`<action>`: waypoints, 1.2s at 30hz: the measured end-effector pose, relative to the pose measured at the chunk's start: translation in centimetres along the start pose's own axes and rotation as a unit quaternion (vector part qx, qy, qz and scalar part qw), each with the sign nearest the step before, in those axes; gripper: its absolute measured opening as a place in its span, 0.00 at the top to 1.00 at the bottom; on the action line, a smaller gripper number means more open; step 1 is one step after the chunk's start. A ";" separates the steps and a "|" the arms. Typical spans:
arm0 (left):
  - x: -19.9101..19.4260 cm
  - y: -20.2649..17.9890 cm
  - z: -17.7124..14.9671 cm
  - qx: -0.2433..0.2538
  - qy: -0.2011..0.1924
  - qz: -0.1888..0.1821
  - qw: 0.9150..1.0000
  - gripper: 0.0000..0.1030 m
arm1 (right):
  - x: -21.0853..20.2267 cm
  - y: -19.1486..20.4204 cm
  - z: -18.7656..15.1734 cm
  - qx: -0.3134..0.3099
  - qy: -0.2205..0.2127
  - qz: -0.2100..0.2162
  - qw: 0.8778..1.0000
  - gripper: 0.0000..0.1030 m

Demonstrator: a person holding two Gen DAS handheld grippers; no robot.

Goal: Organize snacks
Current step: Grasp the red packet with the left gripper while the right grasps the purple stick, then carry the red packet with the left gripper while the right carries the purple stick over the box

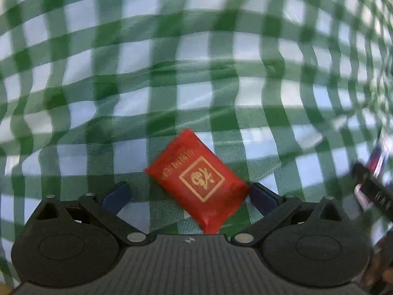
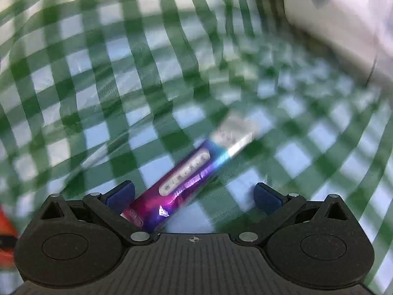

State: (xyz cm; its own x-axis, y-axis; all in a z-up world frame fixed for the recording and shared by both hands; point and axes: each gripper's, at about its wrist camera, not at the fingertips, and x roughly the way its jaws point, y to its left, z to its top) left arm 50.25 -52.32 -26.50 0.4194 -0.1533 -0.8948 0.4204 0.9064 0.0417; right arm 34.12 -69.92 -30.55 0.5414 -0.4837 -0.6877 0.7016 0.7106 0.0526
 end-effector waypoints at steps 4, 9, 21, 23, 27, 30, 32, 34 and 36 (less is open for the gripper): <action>-0.1 0.6 0.4 -0.020 0.004 -0.013 1.000 0.04 | 0.4 -0.4 -0.5 -0.004 -0.013 0.011 1.000 0.00; -3.3 2.8 0.4 -0.038 -0.005 -0.030 0.999 0.90 | -1.6 -0.7 0.0 -0.035 -0.018 0.022 0.999 0.72; -15.1 5.5 -7.6 -0.006 -0.046 -0.069 0.997 0.95 | -13.4 -3.2 -3.4 -0.026 -0.022 0.077 0.996 0.77; -18.2 6.1 -9.9 -0.001 -0.057 -0.075 0.995 0.95 | -16.8 -3.5 -4.9 -0.019 -0.017 0.092 0.995 0.77; -24.4 7.9 -14.5 0.013 -0.087 -0.081 0.993 0.95 | -23.8 -3.7 -7.6 -0.010 -0.020 0.119 0.993 0.77; -29.1 9.7 -18.2 0.015 -0.107 -0.077 0.991 0.95 | -29.4 -3.0 -9.4 -0.014 -0.026 0.141 0.990 0.77; -32.0 11.0 -21.0 0.007 -0.116 -0.071 0.991 0.95 | -32.9 -2.4 -10.5 -0.019 -0.028 0.161 0.986 0.77; -34.6 12.1 -23.3 -0.002 -0.116 -0.068 0.991 0.95 | -36.6 -1.2 -11.7 -0.033 -0.028 0.185 0.982 0.77; -37.4 13.7 -25.9 -0.013 -0.116 -0.060 0.991 0.95 | -40.0 0.1 -12.8 -0.046 -0.028 0.211 0.976 0.77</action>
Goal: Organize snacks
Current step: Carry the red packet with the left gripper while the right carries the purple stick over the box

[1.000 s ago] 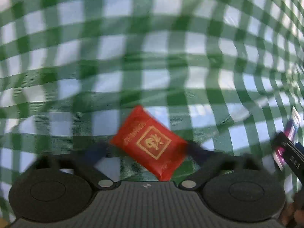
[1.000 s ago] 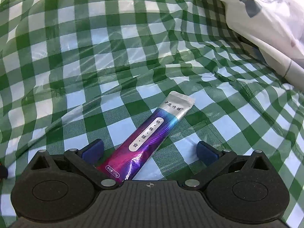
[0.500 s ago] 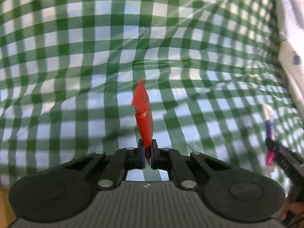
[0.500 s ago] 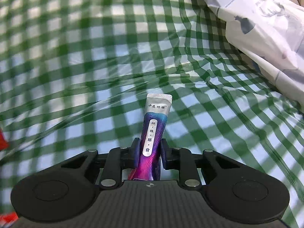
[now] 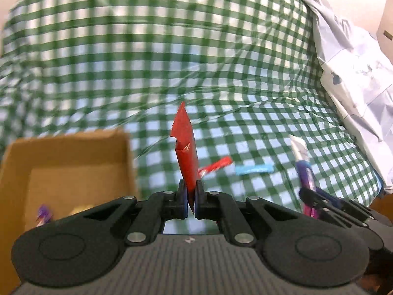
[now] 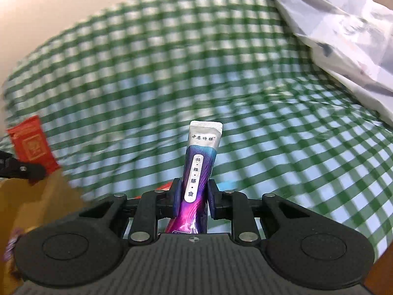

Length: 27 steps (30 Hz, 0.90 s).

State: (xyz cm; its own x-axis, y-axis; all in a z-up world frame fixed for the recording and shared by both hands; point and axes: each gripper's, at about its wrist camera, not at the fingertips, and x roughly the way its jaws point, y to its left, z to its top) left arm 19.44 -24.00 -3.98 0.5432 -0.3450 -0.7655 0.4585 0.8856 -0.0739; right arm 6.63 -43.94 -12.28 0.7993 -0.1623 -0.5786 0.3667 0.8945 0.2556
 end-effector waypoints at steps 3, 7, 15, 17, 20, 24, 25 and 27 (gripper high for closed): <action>-5.0 2.2 -2.8 -0.011 -0.009 0.020 1.000 0.95 | -3.3 4.0 -1.1 -0.021 0.007 0.045 0.999 0.77; -9.9 5.0 -6.3 -0.031 -0.015 0.044 0.998 0.95 | -6.9 8.9 -2.8 -0.045 0.029 0.103 0.993 0.77; -16.6 9.0 -11.9 -0.054 -0.039 0.075 0.995 0.95 | -12.5 15.7 -5.9 -0.099 0.047 0.158 0.981 0.77; -17.5 9.5 -12.6 -0.060 -0.046 0.074 0.994 0.95 | -13.3 16.5 -6.4 -0.104 0.052 0.160 0.980 0.77; -19.0 10.4 -13.7 -0.067 -0.057 0.072 0.993 0.95 | -14.4 17.5 -6.8 -0.112 0.054 0.159 0.979 0.77; -20.2 11.4 -14.8 -0.078 -0.068 0.070 0.992 0.95 | -15.8 18.6 -7.1 -0.124 0.049 0.154 0.979 0.77; -20.5 11.6 -15.0 -0.080 -0.070 0.069 0.992 0.95 | -15.9 18.7 -7.2 -0.128 0.047 0.152 0.979 0.77; -20.8 12.0 -15.2 -0.084 -0.073 0.068 0.991 0.95 | -16.4 19.1 -7.2 -0.133 0.044 0.150 0.979 0.77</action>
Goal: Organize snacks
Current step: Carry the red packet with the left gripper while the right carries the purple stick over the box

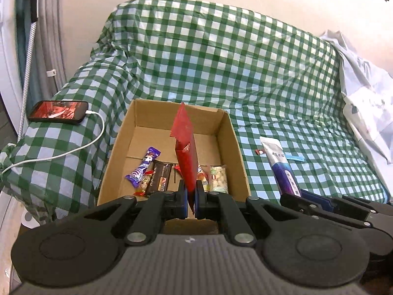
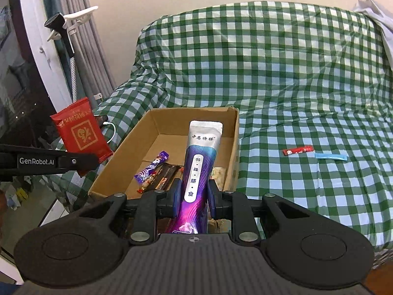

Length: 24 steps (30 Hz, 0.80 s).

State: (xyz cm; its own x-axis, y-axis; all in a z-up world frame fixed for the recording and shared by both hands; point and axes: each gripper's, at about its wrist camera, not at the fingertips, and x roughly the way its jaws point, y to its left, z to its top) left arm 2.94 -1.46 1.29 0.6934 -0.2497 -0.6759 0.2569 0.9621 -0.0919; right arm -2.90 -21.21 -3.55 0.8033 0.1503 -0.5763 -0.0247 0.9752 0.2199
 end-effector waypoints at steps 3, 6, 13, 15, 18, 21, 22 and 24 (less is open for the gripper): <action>-0.2 0.5 0.0 -0.006 -0.003 0.000 1.000 0.95 | -0.2 0.5 0.1 -0.006 0.000 -0.004 1.000 0.77; -0.1 1.0 0.1 -0.011 -0.003 0.000 1.000 0.95 | 0.0 0.9 0.2 -0.012 0.003 -0.007 1.000 0.77; 0.4 1.7 0.3 -0.020 -0.003 0.004 1.000 0.95 | 0.2 1.2 0.3 -0.020 0.009 -0.014 1.000 0.77; 0.6 1.9 0.4 -0.022 -0.002 0.004 1.000 0.95 | 0.4 1.2 0.3 -0.021 0.011 -0.015 1.000 0.77; 1.0 2.1 0.6 -0.024 0.000 0.006 1.000 0.95 | 0.8 1.4 0.5 -0.023 0.015 -0.016 1.000 0.77; 1.5 2.4 0.8 -0.027 0.001 0.007 1.000 0.95 | 1.2 1.5 0.6 -0.024 0.018 -0.015 0.999 0.77; 1.6 2.5 0.9 -0.028 0.002 0.008 1.000 0.95 | 1.4 1.6 0.7 -0.024 0.020 -0.015 0.999 0.77; 2.0 2.6 1.0 -0.029 0.004 0.010 1.000 0.95 | 1.7 1.7 0.7 -0.025 0.023 -0.014 0.999 0.77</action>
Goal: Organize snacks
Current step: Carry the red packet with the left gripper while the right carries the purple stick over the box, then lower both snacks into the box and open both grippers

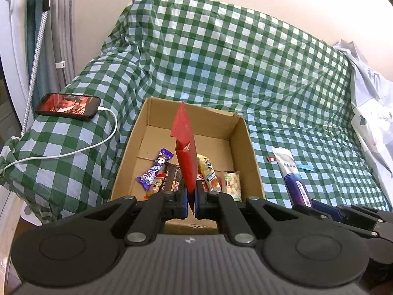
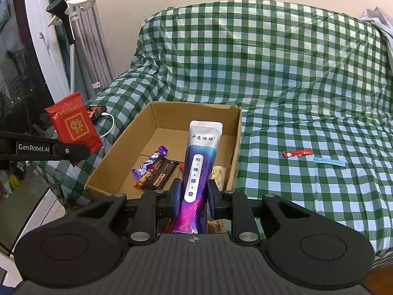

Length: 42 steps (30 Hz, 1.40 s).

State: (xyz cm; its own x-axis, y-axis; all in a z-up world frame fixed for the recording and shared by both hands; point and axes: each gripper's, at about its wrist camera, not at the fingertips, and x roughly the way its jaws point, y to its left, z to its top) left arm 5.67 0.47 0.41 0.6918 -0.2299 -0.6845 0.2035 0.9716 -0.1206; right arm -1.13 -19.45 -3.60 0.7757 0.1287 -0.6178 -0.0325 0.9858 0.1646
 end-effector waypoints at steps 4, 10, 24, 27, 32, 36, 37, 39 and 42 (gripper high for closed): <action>0.8 0.4 0.2 -0.004 0.007 0.003 1.000 0.95 | 0.7 0.1 0.1 -0.001 0.008 0.002 1.000 0.77; 2.5 0.9 0.7 -0.007 0.019 0.007 1.000 0.95 | 2.1 0.1 0.6 0.005 0.020 0.005 1.000 0.77; 8.9 2.2 2.5 -0.013 0.064 0.011 0.998 0.95 | 7.8 -0.4 2.4 0.013 0.059 0.010 0.998 0.77; 10.7 2.6 2.9 -0.011 0.074 0.012 0.997 0.95 | 9.5 -0.5 2.7 0.018 0.069 0.010 0.997 0.77; 13.5 3.0 3.5 -0.005 0.087 0.014 0.996 0.95 | 12.1 -1.0 3.1 0.025 0.087 0.012 0.996 0.77; 15.7 3.3 3.7 0.001 0.102 0.015 0.995 0.95 | 14.2 -1.2 3.2 0.030 0.100 0.013 0.994 0.77; 16.2 3.3 3.7 0.002 0.106 0.016 0.994 0.95 | 14.7 -1.4 3.3 0.032 0.103 0.013 0.994 0.77; 17.2 3.5 3.8 0.004 0.111 0.017 0.994 0.95 | 15.7 -1.5 3.4 0.036 0.107 0.014 0.994 0.77; 18.5 3.8 3.9 0.010 0.114 0.023 0.993 0.95 | 17.0 -1.6 3.8 0.039 0.109 0.016 0.993 0.77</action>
State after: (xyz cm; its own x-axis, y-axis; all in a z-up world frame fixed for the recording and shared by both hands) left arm 21.90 -0.34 -9.89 0.5263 -0.1642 -0.8343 0.1906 0.9790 -0.0724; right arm 14.52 -19.27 -11.48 0.6195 0.1892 -0.7618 -0.0004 0.9706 0.2407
